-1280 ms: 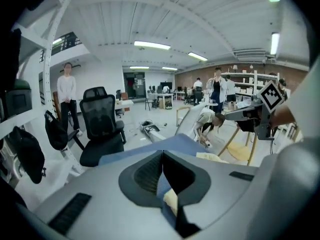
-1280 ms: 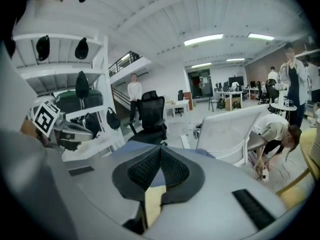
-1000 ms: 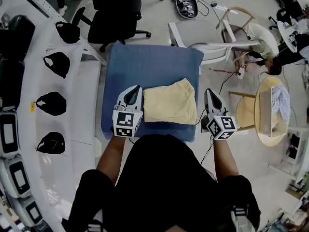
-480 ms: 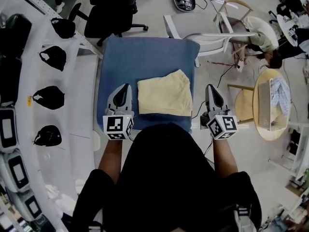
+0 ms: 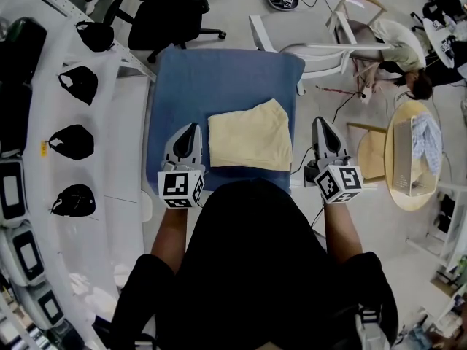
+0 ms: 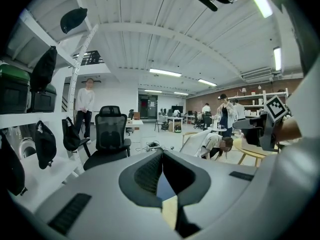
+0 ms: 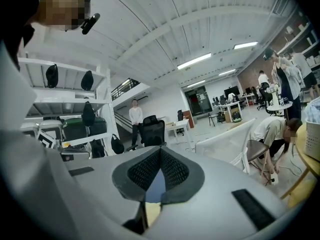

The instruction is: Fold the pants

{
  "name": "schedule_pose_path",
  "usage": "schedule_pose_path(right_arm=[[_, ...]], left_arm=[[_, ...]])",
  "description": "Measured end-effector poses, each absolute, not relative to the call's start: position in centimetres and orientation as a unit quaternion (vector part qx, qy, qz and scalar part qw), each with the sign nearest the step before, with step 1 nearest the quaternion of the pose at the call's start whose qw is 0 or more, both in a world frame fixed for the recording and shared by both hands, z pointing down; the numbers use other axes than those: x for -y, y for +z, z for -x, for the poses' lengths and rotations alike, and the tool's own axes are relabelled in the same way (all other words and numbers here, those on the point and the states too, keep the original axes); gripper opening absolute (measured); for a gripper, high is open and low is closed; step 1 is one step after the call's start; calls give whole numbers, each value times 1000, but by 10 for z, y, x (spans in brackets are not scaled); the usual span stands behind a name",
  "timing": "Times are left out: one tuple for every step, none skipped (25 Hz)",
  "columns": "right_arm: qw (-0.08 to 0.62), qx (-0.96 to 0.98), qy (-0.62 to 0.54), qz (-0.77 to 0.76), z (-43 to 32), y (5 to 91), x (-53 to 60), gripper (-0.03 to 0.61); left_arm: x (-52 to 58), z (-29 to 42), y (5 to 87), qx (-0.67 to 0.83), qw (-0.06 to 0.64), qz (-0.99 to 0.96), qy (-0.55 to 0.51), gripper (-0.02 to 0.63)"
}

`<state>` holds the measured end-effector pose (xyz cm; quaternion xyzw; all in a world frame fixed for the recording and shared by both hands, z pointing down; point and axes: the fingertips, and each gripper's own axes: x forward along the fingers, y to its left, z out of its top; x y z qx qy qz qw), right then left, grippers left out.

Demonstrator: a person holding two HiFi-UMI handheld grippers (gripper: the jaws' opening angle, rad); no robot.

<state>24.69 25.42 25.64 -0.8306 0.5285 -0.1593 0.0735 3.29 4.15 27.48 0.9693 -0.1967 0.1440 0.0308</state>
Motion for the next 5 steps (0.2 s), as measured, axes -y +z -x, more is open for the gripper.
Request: schedule_pose_path(right_arm=[[73,-530,-160,830,-247,257,-253,2],[72,-531,-161,829,-246,258,-253,2],[72,-532,-162,828,-245,259,-252,2],[72,-532,-163,828,-245,259,-251,2],[73,-533,-164,827,-245,260,-251,2]], left_arm=[[-42,-33,275,196,31,-969,146,25],[-42,-34,276,195,30,-969,147,23],[-42,-34,276,194,30,-969,148,23],[-43,-35,276,193,29,-969,149,24],[-43,-35,276,192,28,-969,150,23]])
